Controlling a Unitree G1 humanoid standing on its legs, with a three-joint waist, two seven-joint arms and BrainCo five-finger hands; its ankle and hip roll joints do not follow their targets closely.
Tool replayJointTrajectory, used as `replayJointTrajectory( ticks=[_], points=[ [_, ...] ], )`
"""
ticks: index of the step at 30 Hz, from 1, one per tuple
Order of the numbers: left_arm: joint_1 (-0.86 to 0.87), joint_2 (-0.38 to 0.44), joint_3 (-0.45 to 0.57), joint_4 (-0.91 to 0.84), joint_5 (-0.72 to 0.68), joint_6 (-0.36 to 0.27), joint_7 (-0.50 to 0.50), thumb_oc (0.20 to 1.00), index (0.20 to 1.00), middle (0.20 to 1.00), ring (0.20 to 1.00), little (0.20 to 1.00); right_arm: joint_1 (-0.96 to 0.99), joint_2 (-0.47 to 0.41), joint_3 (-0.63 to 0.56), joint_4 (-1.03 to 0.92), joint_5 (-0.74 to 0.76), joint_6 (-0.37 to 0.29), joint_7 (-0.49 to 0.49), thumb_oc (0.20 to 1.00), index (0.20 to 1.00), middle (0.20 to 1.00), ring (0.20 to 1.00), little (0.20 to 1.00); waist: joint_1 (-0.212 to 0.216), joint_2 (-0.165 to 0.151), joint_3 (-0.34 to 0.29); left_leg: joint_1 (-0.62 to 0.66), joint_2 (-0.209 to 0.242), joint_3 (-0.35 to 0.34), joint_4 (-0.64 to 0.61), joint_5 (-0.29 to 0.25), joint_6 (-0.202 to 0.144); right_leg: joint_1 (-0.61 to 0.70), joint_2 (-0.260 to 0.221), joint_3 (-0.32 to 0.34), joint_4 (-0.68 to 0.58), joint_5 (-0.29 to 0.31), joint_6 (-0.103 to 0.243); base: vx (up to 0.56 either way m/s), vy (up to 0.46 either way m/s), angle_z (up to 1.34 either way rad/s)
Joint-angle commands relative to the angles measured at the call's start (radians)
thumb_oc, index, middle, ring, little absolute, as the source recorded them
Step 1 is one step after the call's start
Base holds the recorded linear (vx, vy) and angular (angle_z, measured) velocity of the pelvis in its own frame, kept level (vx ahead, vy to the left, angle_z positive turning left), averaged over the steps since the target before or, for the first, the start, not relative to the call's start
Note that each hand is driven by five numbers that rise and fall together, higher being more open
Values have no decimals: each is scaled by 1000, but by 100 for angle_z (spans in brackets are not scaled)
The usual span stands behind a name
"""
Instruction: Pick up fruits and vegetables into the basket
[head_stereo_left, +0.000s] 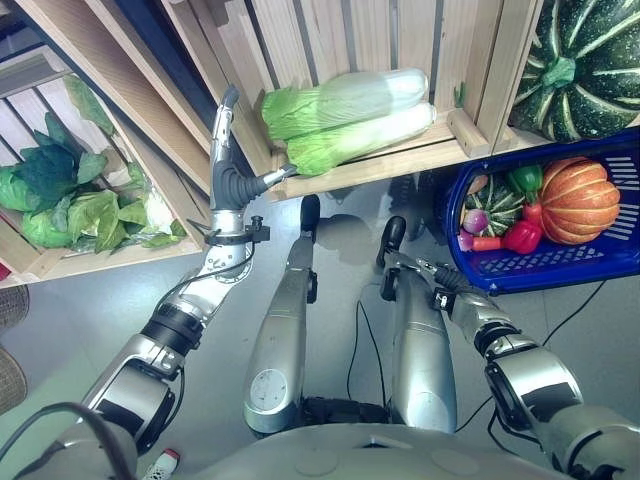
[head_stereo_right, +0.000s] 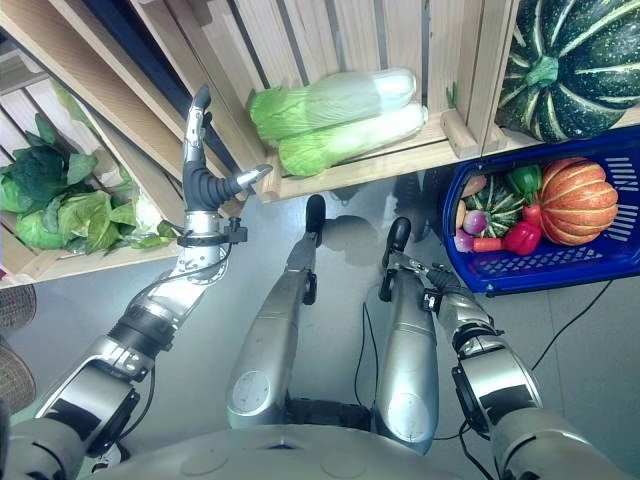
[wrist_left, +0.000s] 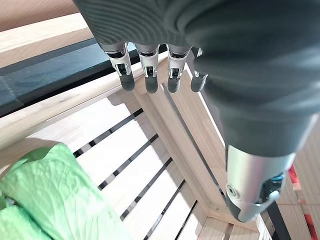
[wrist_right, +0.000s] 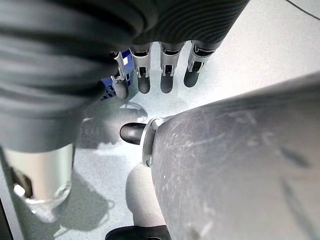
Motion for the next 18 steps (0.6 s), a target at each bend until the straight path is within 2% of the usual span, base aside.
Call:
replayJointTrajectory(
  ticks=[1, 6, 10, 14, 18],
  points=[
    [-23, 21, 3, -117, 132, -34, 48, 1000, 1000, 1000, 1000, 1000, 46, 0, 12, -15, 22, 8, -11, 1000, 1000, 1000, 1000, 1000, 17, -24, -19, -10, -51, 4, 138, -178, 26, 77, 16, -18, -156, 90, 36, -9, -8, 4],
    [-58, 51, -20, -150, 240, 12, 68, 1000, 1000, 1000, 1000, 1000, 41, -10, 13, -14, 19, 13, -1, 1000, 1000, 1000, 1000, 1000, 12, -25, -19, -6, -48, 8, 134, -177, 25, 78, 16, -15, -156, 90, 38, -1, 0, 1],
    [-145, 102, -68, -139, 327, 109, 66, 1000, 1000, 1000, 1000, 1000, 24, -17, 26, -9, 11, 22, 4, 1000, 1000, 1000, 1000, 1000, -6, -25, -19, -11, -42, 19, 137, -174, 23, 69, 21, -3, -151, 93, 41, -6, 27, -1],
    [-269, 176, -116, -94, 329, 214, 51, 1000, 1000, 1000, 1000, 1000, 9, -34, 42, -8, -7, 34, 19, 1000, 1000, 1000, 1000, 1000, -35, -25, -19, -20, -30, 40, 142, -173, 20, 52, 31, 19, -143, 94, 40, 2, 62, -6],
    [-369, 214, -155, -18, 320, 247, 46, 1000, 1000, 1000, 1000, 1000, -3, -42, 55, -6, -19, 42, 29, 1000, 1000, 1000, 1000, 1000, -55, -29, -19, -29, -23, 54, 149, -171, 16, 38, 40, 37, -135, 95, 39, 6, 40, -11]
  ],
)
